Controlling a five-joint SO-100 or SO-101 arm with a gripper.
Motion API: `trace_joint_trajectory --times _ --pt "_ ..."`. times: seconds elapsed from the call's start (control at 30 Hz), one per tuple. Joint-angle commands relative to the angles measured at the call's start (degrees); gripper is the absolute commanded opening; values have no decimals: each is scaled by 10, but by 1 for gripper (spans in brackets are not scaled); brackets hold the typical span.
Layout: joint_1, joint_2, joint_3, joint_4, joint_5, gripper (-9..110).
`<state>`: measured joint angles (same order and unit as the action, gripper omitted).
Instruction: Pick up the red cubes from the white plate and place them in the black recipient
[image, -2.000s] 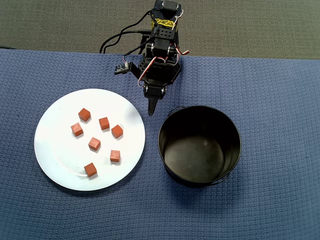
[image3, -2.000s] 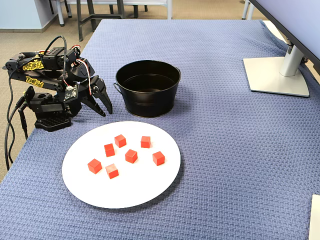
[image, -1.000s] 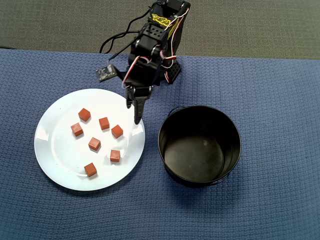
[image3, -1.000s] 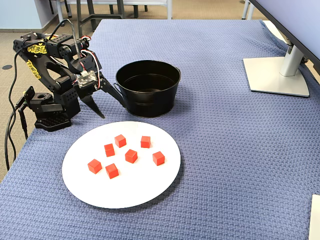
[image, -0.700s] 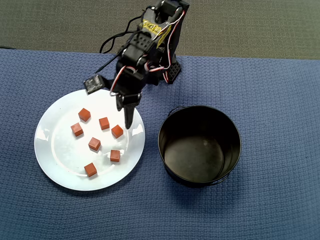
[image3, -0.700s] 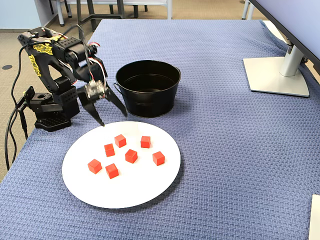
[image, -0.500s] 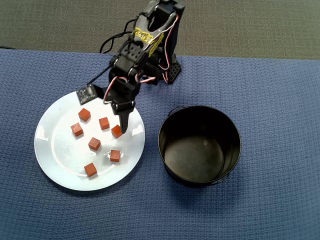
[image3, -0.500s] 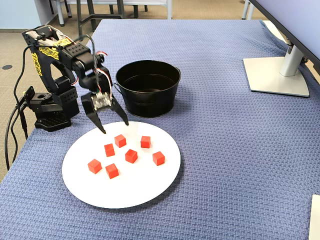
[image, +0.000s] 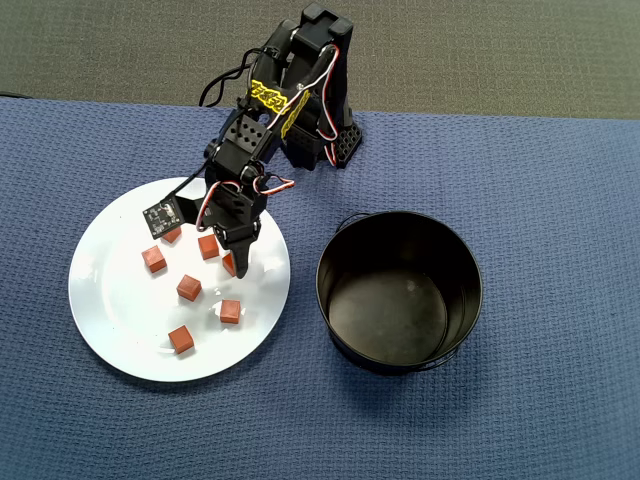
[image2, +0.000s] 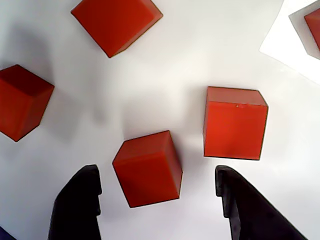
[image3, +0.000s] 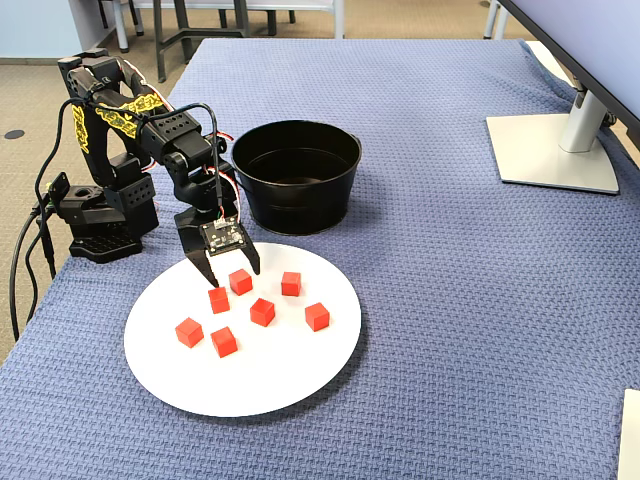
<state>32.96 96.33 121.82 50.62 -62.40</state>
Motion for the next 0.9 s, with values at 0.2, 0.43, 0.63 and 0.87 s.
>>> trace_joint_trajectory --times 0.2,0.43,0.63,0.87 --pt "-23 -18 -40 -31 -2 11" --pt "-25 -19 -51 -36 33 0" --pt "-25 7 -89 11 106 0" --pt "-46 143 -165 154 243 0"
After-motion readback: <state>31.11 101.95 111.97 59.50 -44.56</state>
